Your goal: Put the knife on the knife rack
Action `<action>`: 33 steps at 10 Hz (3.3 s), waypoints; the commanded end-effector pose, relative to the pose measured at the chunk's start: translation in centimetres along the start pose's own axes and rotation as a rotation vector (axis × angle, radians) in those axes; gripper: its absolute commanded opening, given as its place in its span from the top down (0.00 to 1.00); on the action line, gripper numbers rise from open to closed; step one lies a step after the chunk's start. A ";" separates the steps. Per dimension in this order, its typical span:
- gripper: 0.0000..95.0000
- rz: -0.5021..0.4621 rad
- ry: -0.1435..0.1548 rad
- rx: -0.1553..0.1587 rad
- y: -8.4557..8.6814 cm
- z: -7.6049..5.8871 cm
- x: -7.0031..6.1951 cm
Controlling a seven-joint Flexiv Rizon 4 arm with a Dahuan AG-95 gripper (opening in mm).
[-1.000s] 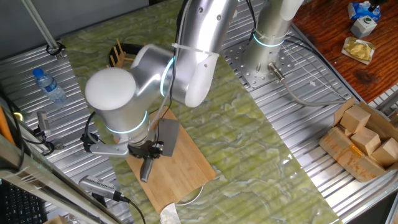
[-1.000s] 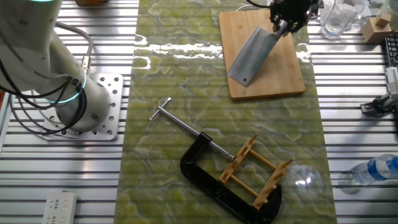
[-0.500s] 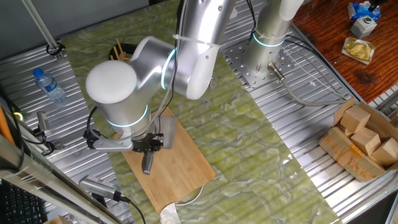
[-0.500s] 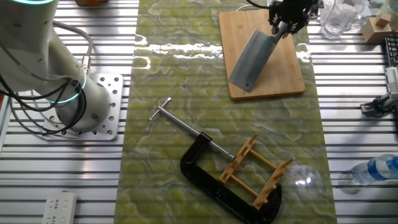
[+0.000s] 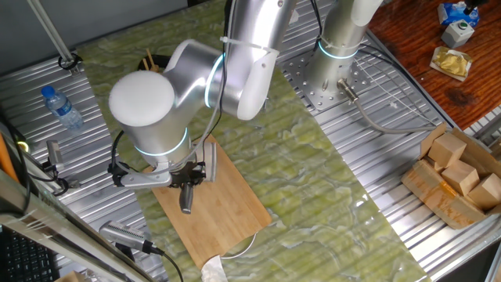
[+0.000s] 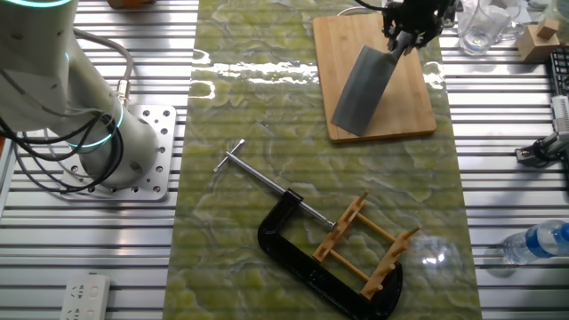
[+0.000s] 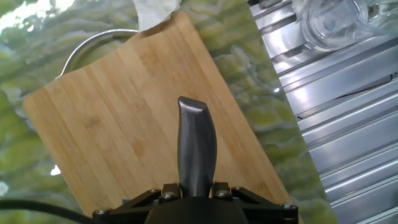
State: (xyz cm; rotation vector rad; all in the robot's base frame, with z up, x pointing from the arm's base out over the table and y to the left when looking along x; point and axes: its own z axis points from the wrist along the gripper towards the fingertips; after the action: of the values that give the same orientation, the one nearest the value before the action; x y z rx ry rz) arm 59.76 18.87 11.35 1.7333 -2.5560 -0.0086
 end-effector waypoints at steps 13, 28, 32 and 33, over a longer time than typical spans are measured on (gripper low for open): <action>1.00 -0.066 0.041 0.008 0.1 -2.8 0.7; 1.00 -0.072 0.051 -0.003 1.7 -6.8 0.4; 1.00 -0.070 0.047 -0.004 2.0 -7.5 0.4; 1.00 -0.071 0.046 -0.004 2.1 -7.6 0.4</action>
State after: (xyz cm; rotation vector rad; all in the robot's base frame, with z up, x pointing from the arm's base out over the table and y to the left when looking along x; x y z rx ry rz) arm 58.11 19.55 19.09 1.8016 -2.4602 0.0204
